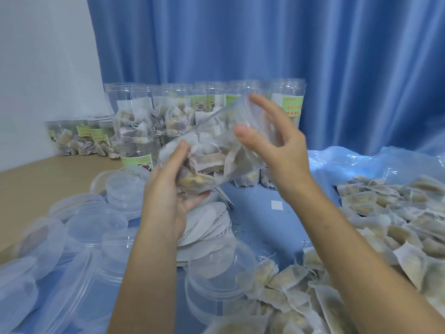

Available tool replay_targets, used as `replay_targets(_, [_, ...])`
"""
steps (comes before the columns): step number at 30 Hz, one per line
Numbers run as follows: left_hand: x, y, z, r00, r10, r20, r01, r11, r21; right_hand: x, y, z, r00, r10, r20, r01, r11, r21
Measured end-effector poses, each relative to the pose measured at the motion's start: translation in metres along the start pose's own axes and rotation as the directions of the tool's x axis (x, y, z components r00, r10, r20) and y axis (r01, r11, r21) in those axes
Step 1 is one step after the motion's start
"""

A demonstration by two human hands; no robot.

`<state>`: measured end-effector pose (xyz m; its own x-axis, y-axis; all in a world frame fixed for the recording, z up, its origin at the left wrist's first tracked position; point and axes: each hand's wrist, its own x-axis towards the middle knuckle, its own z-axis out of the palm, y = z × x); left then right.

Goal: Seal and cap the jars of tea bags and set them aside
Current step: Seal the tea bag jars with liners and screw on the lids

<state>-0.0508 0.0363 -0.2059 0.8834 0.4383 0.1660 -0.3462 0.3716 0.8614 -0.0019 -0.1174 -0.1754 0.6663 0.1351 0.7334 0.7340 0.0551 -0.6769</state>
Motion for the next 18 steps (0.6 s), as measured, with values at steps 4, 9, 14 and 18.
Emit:
replay_targets(4, [0.004,0.006,-0.018,0.987,0.069,-0.142,-0.07,0.998,0.0,0.002,0.008,-0.005,0.945,0.109,0.308,-0.102,0.994,-0.039])
replay_targets(9, [0.006,0.01,-0.032,0.982,0.042,-0.184,-0.034,0.998,0.045,0.006,0.007,-0.022,0.874,0.182,0.45,-0.11,0.977,-0.181])
replay_targets(14, [0.007,0.007,-0.038,0.988,-0.021,-0.153,0.035,0.995,0.096,0.006,0.007,-0.028,0.799,0.103,0.592,0.066,0.964,-0.257])
replay_targets(18, [0.006,0.007,-0.039,0.986,-0.058,-0.156,0.072,0.994,0.083,0.007,0.007,-0.026,0.814,0.084,0.574,0.102,0.954,-0.283])
